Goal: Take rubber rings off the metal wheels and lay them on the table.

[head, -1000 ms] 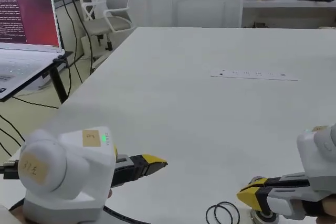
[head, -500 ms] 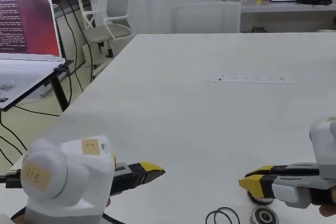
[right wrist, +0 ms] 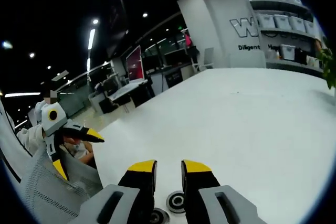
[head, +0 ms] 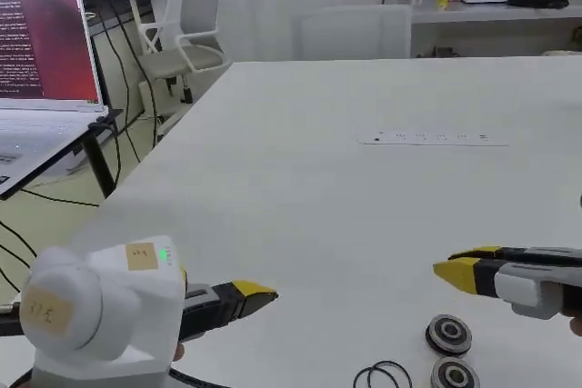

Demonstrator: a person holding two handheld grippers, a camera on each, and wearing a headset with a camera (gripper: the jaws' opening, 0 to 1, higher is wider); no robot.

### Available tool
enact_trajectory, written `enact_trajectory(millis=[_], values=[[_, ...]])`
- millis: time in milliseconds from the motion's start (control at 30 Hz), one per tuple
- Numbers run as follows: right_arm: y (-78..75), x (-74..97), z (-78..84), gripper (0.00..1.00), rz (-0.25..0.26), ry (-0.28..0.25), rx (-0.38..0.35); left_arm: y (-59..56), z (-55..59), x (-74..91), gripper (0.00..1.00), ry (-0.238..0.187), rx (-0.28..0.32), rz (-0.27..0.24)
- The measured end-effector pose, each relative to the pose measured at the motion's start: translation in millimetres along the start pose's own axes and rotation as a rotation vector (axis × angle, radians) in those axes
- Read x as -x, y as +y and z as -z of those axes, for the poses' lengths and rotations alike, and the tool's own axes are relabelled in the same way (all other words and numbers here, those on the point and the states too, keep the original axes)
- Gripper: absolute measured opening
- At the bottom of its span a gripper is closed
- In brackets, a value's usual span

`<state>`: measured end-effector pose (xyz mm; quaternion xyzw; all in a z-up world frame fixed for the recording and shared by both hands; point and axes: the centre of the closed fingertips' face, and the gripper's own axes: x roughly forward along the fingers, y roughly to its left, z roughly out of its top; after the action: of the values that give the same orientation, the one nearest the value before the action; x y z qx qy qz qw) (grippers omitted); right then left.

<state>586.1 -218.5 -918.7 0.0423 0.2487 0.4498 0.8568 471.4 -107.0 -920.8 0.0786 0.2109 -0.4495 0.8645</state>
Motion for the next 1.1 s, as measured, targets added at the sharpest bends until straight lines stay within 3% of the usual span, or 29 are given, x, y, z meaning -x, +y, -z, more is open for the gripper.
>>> enact_trajectory(millis=[67,167,267,467,567,667,767,900,1100], values=[[-7.0,4.9,-5.4,0.16,0.016,-0.023,-0.015,-0.4,-7.5,0.2,0.80,-0.024,-0.055,0.001],[-16.4,10.5,-8.4,0.16,0.043,-0.040,-0.021,1.5,-13.3,2.8,0.79,-0.034,-0.030,-0.001],[-21.2,13.1,-7.1,0.18,0.047,-0.039,-0.022,8.1,-24.6,7.8,0.80,-0.046,-0.073,-0.031],[-24.7,14.7,-2.9,0.21,0.057,-0.021,-0.002,20.3,-61.4,21.1,0.80,-0.077,-0.148,-0.054],[-24.7,13.8,1.0,0.21,0.055,-0.002,0.017,22.0,-72.0,24.5,0.79,-0.043,-0.200,-0.035],[-23.6,13.2,5.1,0.22,0.049,0.016,0.036,24.8,-88.1,24.9,0.79,-0.063,-0.244,-0.040],[-25.4,12.6,9.6,0.22,0.053,0.034,0.042,26.4,-101.9,19.9,0.79,-0.077,-0.258,-0.023],[-28.1,12.9,13.6,0.21,0.057,0.049,0.044,26.7,-112.1,10.9,0.79,-0.079,-0.295,-0.005],[-31.9,14.3,16.6,0.21,0.062,0.060,0.030,24.0,-128.7,-6.8,0.80,-0.111,-0.303,0.035]])
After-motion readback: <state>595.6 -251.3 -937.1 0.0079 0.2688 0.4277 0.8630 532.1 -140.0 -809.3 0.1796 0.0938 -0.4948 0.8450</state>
